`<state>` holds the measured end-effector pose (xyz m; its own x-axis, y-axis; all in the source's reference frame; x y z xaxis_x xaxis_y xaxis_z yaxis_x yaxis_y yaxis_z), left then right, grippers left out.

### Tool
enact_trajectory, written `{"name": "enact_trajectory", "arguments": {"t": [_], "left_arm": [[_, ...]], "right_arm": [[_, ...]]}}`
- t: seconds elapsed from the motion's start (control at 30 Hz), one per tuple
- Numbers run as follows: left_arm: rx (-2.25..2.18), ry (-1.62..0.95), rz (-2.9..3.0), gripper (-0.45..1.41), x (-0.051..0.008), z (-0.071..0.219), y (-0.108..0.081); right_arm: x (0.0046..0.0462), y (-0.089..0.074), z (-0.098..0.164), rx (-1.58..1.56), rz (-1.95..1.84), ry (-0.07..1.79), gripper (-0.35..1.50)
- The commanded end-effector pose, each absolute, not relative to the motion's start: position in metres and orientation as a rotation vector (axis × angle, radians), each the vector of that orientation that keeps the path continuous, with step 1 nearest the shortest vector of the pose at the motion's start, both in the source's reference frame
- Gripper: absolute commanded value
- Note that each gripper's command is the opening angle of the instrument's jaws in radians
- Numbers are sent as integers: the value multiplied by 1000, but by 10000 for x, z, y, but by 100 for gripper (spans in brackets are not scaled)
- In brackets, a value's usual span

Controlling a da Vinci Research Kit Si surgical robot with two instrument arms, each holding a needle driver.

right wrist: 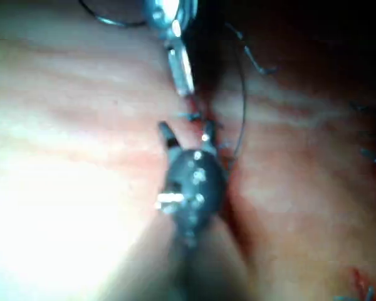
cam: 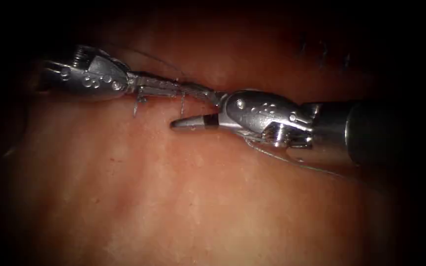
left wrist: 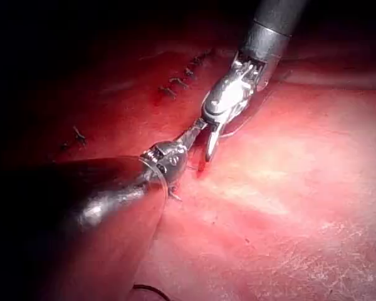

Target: Wound Closure

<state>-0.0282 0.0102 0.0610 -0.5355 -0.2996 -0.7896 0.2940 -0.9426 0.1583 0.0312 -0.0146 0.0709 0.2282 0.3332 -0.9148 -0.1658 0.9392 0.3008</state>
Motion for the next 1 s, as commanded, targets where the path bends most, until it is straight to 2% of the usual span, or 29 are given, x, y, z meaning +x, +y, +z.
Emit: {"name": "enact_trajectory", "arguments": {"t": [0.03, 0.23, 0.47, 1.0], "left_arm": [[1282, -14, -2487, -45, -286, 616, 106], [1283, -13, -2483, -45, -282, 617, 105], [1290, -7, -2478, -45, -283, 616, 104], [1351, 20, -2496, -45, -276, 626, 113]], "right_arm": [[319, -139, 716, 139, 358, 1296, 131], [323, -135, 720, 125, 365, 1295, 131], [359, -132, 738, 106, 341, 1298, 135], [391, -130, 739, 85, 321, 1320, 136]]}}
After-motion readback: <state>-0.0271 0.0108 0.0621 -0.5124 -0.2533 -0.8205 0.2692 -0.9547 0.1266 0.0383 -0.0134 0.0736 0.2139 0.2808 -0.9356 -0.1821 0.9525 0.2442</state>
